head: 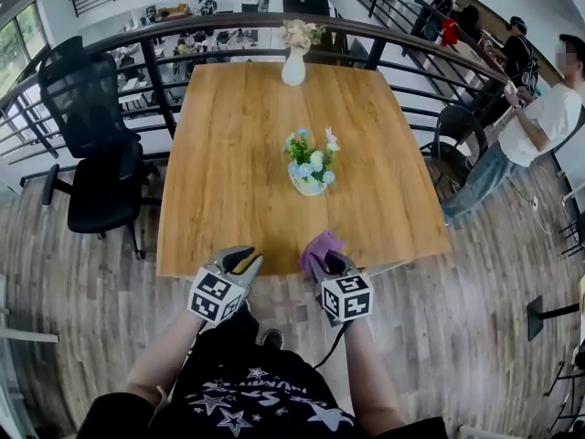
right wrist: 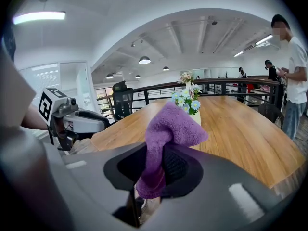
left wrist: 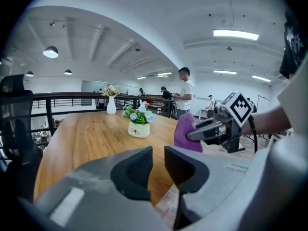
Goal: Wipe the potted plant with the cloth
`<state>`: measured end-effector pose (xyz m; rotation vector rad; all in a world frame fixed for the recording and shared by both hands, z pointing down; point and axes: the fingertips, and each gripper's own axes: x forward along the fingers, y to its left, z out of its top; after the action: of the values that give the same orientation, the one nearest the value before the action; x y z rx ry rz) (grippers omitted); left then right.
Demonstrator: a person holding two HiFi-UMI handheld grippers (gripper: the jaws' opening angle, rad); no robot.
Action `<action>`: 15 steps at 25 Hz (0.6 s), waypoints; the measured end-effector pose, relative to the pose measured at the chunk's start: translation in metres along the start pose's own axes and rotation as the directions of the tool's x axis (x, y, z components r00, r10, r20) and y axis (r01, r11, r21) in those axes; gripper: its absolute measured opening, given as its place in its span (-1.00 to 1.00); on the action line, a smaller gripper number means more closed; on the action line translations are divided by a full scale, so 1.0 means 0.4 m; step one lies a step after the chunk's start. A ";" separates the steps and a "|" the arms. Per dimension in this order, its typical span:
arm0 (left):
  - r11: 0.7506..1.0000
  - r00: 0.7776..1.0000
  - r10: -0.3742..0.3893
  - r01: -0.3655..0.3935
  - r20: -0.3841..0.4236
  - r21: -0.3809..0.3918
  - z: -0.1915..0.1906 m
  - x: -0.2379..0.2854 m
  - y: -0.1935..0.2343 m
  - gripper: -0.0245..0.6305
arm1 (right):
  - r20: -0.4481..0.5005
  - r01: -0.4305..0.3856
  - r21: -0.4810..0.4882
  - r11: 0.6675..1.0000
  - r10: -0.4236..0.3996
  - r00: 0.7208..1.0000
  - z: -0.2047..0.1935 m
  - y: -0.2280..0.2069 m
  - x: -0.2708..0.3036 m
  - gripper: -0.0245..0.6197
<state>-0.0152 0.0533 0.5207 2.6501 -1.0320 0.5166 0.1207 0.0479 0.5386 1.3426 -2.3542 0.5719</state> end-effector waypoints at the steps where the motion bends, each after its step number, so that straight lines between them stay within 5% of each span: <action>1: 1.000 1.000 0.003 -0.003 -0.002 0.000 -0.007 -0.007 -0.008 -0.66 | 0.000 -0.002 0.002 1.000 0.002 1.000 -0.010 0.003 -0.007 -0.67; 7: 1.000 1.000 0.013 -0.013 0.001 -0.008 -0.021 -0.039 -0.020 -0.66 | 0.003 -0.013 -0.023 1.000 0.013 1.000 -0.025 0.040 -0.041 -0.67; 15: 0.999 0.999 -0.040 0.040 0.034 -0.002 -0.019 -0.096 -0.027 -0.68 | 0.035 0.067 0.010 0.998 -0.067 0.997 -0.021 0.072 -0.078 -0.67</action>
<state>-0.0357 0.0869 0.5108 2.6800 -0.9858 0.4628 0.1115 0.0882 0.5253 1.4409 -2.3265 0.5434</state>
